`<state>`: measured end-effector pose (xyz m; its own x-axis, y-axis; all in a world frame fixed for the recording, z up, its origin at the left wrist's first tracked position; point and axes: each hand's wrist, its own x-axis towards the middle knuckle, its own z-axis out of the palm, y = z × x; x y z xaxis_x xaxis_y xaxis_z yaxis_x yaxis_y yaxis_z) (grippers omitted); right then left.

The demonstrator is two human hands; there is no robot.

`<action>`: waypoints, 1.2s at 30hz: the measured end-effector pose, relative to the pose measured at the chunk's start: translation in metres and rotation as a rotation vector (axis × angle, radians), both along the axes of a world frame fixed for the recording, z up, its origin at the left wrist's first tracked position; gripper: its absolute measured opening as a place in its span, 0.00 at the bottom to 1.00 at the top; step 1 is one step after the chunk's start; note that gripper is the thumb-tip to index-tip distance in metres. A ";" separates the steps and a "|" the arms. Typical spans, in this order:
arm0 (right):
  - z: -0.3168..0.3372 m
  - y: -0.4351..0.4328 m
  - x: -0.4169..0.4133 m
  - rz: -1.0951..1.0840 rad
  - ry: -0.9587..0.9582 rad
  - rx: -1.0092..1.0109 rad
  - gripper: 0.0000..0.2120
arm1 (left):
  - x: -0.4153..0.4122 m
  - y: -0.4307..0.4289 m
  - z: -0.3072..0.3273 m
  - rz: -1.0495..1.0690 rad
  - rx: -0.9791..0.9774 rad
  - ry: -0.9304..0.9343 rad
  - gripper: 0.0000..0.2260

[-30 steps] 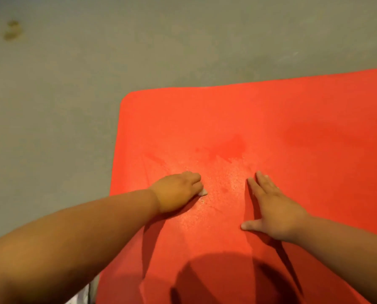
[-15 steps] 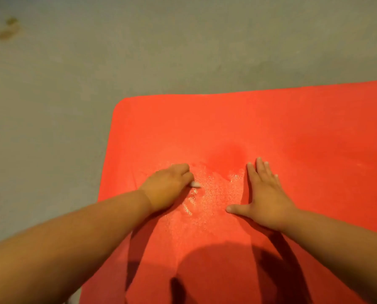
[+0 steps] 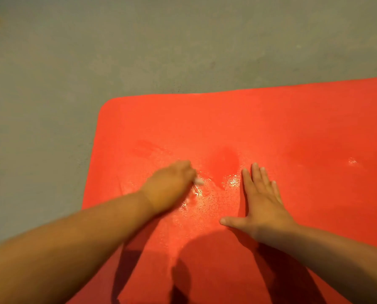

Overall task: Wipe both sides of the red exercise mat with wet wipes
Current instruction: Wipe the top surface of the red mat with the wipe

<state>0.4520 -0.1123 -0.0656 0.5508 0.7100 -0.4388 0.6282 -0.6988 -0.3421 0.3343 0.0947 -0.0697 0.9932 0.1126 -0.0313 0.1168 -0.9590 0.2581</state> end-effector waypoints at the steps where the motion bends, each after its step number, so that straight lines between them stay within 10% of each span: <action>1: 0.002 0.001 0.002 0.019 0.014 -0.023 0.63 | 0.007 0.023 0.000 0.147 0.038 0.010 0.04; 5: 0.013 0.002 0.030 0.152 0.060 -0.133 0.64 | 0.019 0.074 0.001 0.682 0.048 -0.070 0.09; 12: 0.014 0.004 0.063 0.235 0.015 -0.093 0.67 | -0.004 -0.032 0.006 -0.168 -0.152 0.049 0.14; 18: 0.014 0.001 0.088 0.208 0.031 0.026 0.65 | 0.061 0.064 -0.002 0.534 -0.022 -0.090 0.08; 25: 0.005 0.000 0.095 0.271 0.020 -0.012 0.66 | 0.021 -0.072 0.007 -0.181 -0.278 0.036 0.11; 30: 0.002 0.000 0.099 0.291 0.022 -0.021 0.67 | 0.099 0.014 -0.003 0.470 -0.138 -0.125 0.09; 36: 0.000 -0.002 0.102 0.313 0.018 -0.014 0.67 | 0.082 -0.062 -0.012 0.180 -0.178 -0.119 0.10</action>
